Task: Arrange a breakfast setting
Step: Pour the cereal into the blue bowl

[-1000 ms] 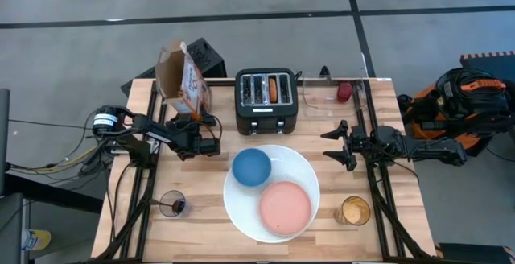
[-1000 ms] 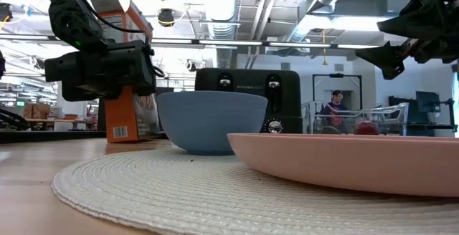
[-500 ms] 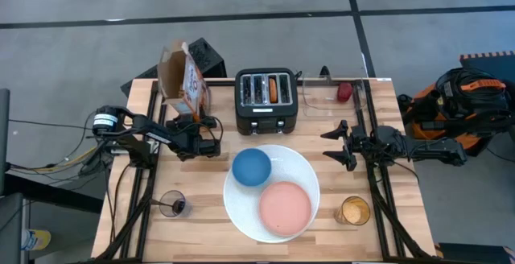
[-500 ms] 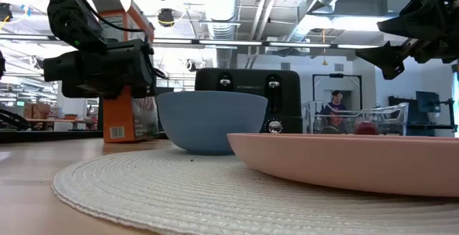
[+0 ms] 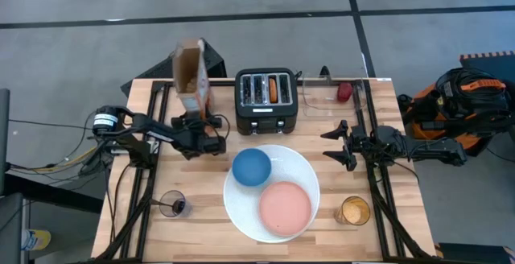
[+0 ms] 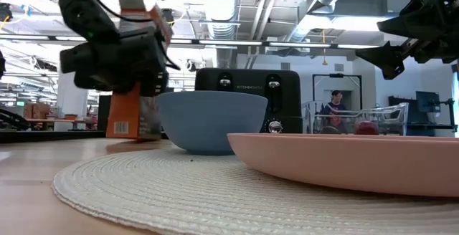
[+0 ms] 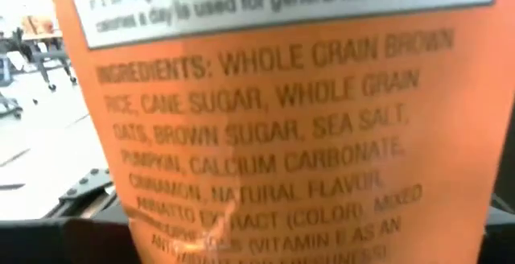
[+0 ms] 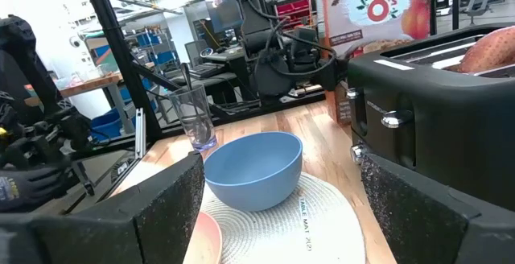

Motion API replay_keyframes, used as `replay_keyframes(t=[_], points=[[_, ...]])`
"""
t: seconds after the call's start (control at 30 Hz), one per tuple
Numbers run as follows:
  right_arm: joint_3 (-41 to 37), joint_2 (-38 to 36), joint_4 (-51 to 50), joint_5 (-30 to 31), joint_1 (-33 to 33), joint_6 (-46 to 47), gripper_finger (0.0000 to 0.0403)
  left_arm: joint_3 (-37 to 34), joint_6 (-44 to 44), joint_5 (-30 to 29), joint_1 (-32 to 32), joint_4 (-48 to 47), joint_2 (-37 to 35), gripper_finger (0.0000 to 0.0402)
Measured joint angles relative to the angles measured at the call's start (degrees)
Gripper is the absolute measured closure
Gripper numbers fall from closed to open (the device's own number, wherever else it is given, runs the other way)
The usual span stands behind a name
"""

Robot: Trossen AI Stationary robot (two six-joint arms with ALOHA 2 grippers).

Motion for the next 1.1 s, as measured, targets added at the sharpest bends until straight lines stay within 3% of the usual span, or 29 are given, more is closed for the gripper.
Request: replay_keyframes(t=[0.2, 0.6, 1.1], points=[[-0.02, -0.02, 0.02, 0.00, 0.02, 0.00, 0.0047, 2.61, 6.61, 1.94, 0.17, 0.18, 0.00, 0.0125], [-0.02, -0.02, 0.00, 0.00, 0.00, 0.00, 0.0047, 2.42, 3.77, 4.91, 0.73, 0.03, 0.00, 0.0144], [0.00, -0.02, 0.02, 0.00, 0.02, 0.00, 0.0047, 2.38, 8.61, 6.66, 1.55, -1.03, -2.49, 0.0172]])
